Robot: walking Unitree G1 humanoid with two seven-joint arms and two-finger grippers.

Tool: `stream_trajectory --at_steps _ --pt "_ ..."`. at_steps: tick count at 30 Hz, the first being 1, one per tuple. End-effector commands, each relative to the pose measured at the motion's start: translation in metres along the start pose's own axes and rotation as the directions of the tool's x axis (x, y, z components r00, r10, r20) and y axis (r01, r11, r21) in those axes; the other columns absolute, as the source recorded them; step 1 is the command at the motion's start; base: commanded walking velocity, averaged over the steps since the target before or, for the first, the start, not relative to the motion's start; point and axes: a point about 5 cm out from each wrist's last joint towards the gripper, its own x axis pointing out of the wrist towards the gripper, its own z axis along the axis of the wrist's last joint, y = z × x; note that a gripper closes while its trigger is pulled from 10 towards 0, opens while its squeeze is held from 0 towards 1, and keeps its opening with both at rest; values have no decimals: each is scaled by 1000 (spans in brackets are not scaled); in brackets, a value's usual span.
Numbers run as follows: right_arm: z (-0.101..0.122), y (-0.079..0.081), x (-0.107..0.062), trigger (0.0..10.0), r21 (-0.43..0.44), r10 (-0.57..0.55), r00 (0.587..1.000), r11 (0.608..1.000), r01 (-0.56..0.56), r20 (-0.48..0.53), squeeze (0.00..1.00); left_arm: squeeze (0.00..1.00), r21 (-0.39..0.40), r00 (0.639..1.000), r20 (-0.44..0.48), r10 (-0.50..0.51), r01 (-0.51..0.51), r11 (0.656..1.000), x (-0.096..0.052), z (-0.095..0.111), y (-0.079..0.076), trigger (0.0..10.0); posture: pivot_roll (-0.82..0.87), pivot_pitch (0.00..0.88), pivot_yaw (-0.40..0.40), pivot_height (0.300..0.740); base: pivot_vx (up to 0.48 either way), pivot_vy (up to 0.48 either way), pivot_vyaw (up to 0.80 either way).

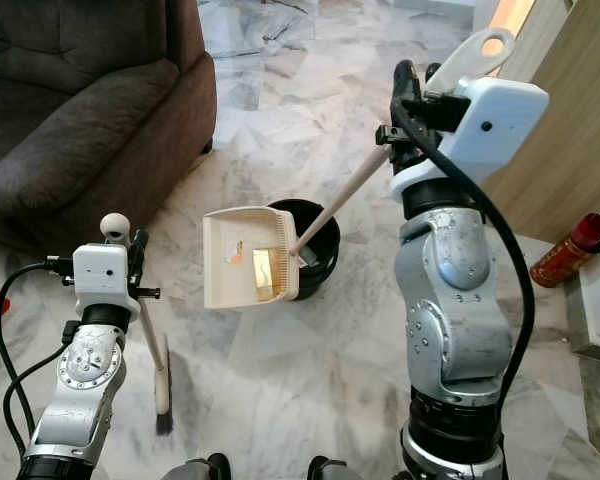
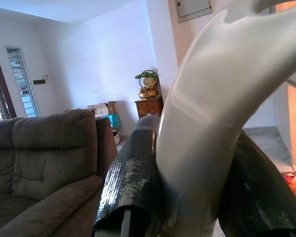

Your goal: Sweep floor

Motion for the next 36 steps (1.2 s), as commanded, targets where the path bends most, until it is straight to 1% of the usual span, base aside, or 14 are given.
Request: stream_trajectory --at_steps 1,6,13,36 --pt "9 2 0 10000 17 2 998 1000 -3 66 0 0 3 999 32 -6 6 1000 -1 4 0 10000 54 142 -10 740 0 0 0" --pt "8 4 0 10000 35 6 998 999 -9 67 0 0 2 999 35 -10 10 1000 0 5 -1 10000 55 146 -11 740 196 0 0" --pt "8 5 0 10000 39 10 998 999 -12 68 0 0 2 999 37 -8 8 1000 -1 6 -1 10000 54 153 -13 740 257 0 0" --pt "7 11 2 10000 75 32 997 997 -37 67 0 0 3 999 44 7 -7 1000 0 7 0 10000 57 169 -19 740 287 0 -24"
